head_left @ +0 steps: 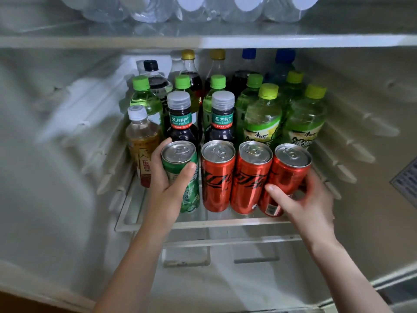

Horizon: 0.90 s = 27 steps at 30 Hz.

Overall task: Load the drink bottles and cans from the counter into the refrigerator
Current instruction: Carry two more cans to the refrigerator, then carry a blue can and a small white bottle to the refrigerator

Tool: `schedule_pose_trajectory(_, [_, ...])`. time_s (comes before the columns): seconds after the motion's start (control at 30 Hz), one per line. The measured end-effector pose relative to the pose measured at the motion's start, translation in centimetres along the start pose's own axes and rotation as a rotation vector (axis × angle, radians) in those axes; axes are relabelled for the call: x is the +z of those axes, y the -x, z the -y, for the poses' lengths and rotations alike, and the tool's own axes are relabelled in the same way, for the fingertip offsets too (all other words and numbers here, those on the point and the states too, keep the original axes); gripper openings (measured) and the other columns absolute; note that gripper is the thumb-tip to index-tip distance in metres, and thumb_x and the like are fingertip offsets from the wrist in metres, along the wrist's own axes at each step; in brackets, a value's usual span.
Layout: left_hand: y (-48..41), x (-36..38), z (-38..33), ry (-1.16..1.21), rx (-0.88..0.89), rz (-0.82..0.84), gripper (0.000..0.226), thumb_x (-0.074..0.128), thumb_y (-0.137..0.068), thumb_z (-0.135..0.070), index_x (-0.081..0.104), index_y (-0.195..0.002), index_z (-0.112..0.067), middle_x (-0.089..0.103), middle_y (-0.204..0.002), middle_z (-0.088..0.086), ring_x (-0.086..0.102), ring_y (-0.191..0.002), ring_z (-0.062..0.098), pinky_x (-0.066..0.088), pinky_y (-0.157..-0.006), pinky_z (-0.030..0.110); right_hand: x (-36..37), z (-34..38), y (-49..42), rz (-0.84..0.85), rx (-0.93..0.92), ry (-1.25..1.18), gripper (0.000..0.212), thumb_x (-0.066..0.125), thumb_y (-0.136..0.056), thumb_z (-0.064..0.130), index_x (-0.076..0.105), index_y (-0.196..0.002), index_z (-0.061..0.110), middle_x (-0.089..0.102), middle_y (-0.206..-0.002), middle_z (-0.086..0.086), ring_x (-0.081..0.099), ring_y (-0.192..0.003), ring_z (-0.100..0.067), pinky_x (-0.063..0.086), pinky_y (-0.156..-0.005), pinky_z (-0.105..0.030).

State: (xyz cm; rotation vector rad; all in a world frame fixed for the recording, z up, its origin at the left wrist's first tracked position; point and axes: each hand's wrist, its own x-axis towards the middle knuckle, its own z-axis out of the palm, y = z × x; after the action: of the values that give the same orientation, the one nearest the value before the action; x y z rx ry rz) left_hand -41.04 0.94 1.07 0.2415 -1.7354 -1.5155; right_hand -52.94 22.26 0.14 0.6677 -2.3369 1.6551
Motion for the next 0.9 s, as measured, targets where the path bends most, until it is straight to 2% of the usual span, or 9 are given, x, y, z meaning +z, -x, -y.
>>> schedule_pose_trajectory(0.13, [0.1, 0.4, 0.2, 0.056, -0.008, -0.043, 0.053, 0.069, -0.073, -0.040, 0.046, -0.120, -0.052, 0.060, -0.115, -0.028, 0.058, -0.110, -0.003, 0.048, -0.084, 0.013, -0.2, -0.4, 0.0, -0.005, 0.006, 0.017, 0.043, 0.075, -0.051, 0.061, 0.057, -0.088, 0.048, 0.064, -0.087, 0.035, 0.060, -0.083, 0.012, 0.039, -0.065, -0.004])
schedule_pose_trajectory(0.23, [0.4, 0.4, 0.7, 0.066, -0.008, -0.042, 0.062, 0.071, -0.076, -0.029, 0.041, -0.130, -0.037, 0.060, -0.118, -0.026, 0.057, -0.112, -0.005, 0.047, -0.084, 0.010, -0.2, -0.5, -0.2, 0.001, 0.008, -0.005, 0.049, 0.075, -0.049, 0.065, 0.058, -0.090, 0.045, 0.067, -0.088, 0.026, 0.061, -0.084, 0.008, 0.042, -0.068, -0.007])
schedule_pose_trajectory(0.37, [2.4, 1.0, 1.1, 0.003, 0.012, -0.113, 0.090, 0.059, -0.077, -0.042, -0.003, -0.142, -0.029, 0.021, -0.148, -0.019, 0.028, -0.131, -0.015, 0.032, -0.100, 0.005, 0.1, -1.1, 1.0, -0.018, -0.047, 0.054, 0.076, 0.075, -0.052, 0.068, 0.054, -0.112, 0.025, 0.060, -0.106, 0.005, 0.059, -0.097, -0.010, 0.047, -0.082, -0.026])
schedule_pose_trajectory(0.43, [4.1, 1.3, 0.8, -0.067, 0.138, -0.150, 0.087, 0.058, -0.082, -0.046, -0.004, -0.140, -0.027, 0.009, -0.155, 0.000, 0.016, -0.142, 0.001, 0.025, -0.112, 0.017, 0.0, -1.2, 2.5, -0.086, -0.068, 0.141, 0.085, 0.069, -0.059, 0.065, 0.048, -0.124, 0.014, 0.052, -0.117, -0.002, 0.052, -0.106, -0.015, 0.044, -0.089, -0.028])
schedule_pose_trajectory(0.5, [6.0, 1.4, 0.8, -0.188, 0.383, -0.155, 0.078, 0.053, -0.090, -0.048, 0.006, -0.142, -0.013, 0.018, -0.150, 0.010, 0.019, -0.143, 0.024, 0.019, -0.118, 0.042, -0.5, -1.3, 4.6, -0.167, -0.123, 0.259, 0.080, 0.073, -0.068, 0.058, 0.047, -0.125, 0.007, 0.049, -0.117, -0.008, 0.051, -0.102, -0.018, 0.041, -0.088, -0.023])
schedule_pose_trajectory(0.63, [9.4, 2.3, 1.4, -0.174, 0.599, -0.064, 0.046, 0.048, -0.092, -0.037, 0.037, -0.129, -0.012, 0.041, -0.133, 0.012, 0.040, -0.125, 0.038, 0.030, -0.106, 0.051, -2.1, -1.1, 9.2, -0.280, -0.155, 0.324, 0.053, 0.065, -0.078, 0.042, 0.049, -0.116, 0.008, 0.047, -0.105, 0.002, 0.045, -0.084, -0.011, 0.038, -0.078, -0.020])
schedule_pose_trajectory(0.7, [11.8, 3.0, 1.9, -0.108, 0.519, 0.074, 0.020, 0.046, -0.094, -0.029, 0.054, -0.110, -0.021, 0.058, -0.115, -0.002, 0.057, -0.105, 0.027, 0.043, -0.091, 0.041, -2.9, -1.3, 12.2, -0.287, -0.138, 0.329, 0.039, 0.061, -0.082, 0.034, 0.050, -0.111, 0.011, 0.045, -0.097, 0.006, 0.044, -0.079, -0.009, 0.038, -0.075, -0.021])
schedule_pose_trajectory(0.77, [14.1, 3.9, 2.7, -0.087, 0.409, 0.242, 0.019, 0.042, -0.098, -0.024, 0.060, -0.092, -0.020, 0.063, -0.091, -0.011, 0.062, -0.083, 0.012, 0.048, -0.072, 0.030, -3.8, -1.8, 15.7, -0.291, -0.073, 0.356, 0.027, 0.057, -0.084, 0.029, 0.052, -0.106, 0.014, 0.049, -0.090, 0.005, 0.045, -0.075, -0.009, 0.039, -0.071, -0.022])
schedule_pose_trajectory(0.9, [19.2, 6.4, 5.4, -0.055, 0.240, 0.581, 0.018, 0.043, -0.096, -0.019, 0.058, -0.086, -0.019, 0.061, -0.080, -0.010, 0.061, -0.073, 0.008, 0.050, -0.064, 0.028, -5.6, -4.1, 24.1, -0.229, 0.166, 0.479, 0.019, 0.055, -0.085, 0.027, 0.061, -0.096, 0.013, 0.053, -0.079, 0.014, 0.044, -0.066, -0.003, 0.036, -0.067, -0.013])
